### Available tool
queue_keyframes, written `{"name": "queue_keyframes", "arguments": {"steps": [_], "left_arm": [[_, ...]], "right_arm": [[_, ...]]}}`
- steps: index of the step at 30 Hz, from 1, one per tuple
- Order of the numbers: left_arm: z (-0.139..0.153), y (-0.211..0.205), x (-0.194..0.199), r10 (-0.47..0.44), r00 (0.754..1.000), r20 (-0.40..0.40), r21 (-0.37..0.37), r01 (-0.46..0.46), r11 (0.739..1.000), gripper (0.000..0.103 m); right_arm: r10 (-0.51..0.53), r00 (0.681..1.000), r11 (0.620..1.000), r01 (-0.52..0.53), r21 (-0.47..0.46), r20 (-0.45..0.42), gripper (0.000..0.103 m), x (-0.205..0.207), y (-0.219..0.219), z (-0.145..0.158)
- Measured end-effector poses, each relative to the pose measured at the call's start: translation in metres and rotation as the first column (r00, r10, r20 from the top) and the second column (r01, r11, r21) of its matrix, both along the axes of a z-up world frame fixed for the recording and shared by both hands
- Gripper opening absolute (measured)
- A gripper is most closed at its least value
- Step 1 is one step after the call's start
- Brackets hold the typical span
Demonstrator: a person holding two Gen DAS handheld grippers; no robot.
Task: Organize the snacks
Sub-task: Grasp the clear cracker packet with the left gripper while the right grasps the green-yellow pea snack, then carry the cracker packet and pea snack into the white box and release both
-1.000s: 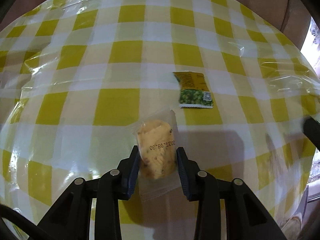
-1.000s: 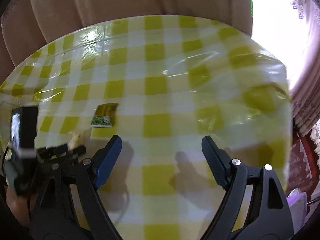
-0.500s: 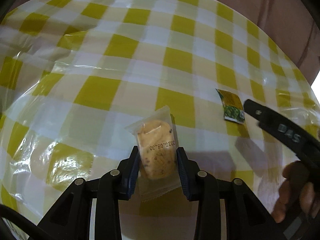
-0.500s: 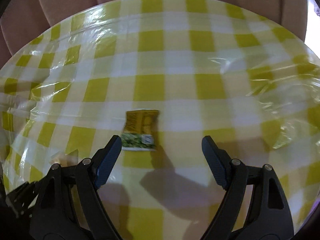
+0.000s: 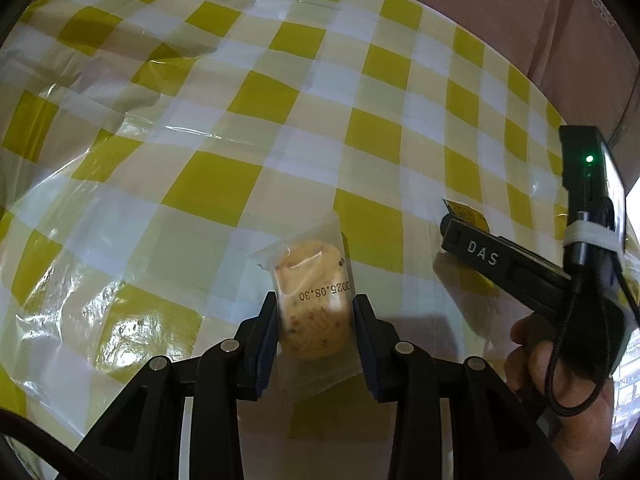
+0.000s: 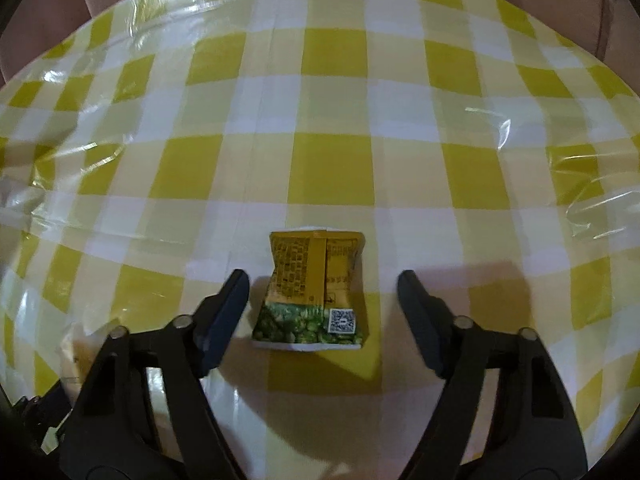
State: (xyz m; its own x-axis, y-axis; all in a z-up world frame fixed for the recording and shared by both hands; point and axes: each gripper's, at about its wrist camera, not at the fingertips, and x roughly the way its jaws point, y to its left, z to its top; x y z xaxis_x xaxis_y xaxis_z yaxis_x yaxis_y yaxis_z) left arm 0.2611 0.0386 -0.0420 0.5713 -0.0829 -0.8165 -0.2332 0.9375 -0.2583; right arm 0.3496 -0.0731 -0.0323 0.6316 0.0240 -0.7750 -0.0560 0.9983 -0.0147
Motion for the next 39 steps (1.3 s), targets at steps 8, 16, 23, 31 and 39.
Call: {"name": "queue_keyframes", "arguments": {"steps": [8,16,23,31,39], "left_arm": [[-0.001,0.0,0.0,-0.009,1.0,0.003,-0.006,0.009,1.0,0.037],[0.0,-0.001,-0.001,-0.013,1.0,0.009,-0.001,0.013,1.0,0.037],[0.012,-0.009,-0.01,-0.022,0.999,0.035,0.029,0.021,0.999,0.037],[0.031,-0.03,-0.024,-0.059,0.996,0.066,0.053,0.055,0.997,0.037],[0.052,-0.076,-0.061,-0.153,0.982,0.112,0.029,0.151,0.988,0.037]], "right_arm": [[0.032,0.999,0.999,-0.032,-0.002,0.016,0.044,-0.003,0.004,0.0],[0.024,1.0,1.0,-0.024,0.017,0.009,0.042,-0.013,0.0,0.003],[0.0,0.999,1.0,-0.001,0.008,0.046,0.042,-0.044,-0.008,0.023],[-0.017,0.996,1.0,0.016,0.011,0.083,0.042,-0.097,-0.032,0.044],[-0.079,0.992,0.997,0.077,0.031,0.095,0.042,-0.155,-0.082,0.06]]}}
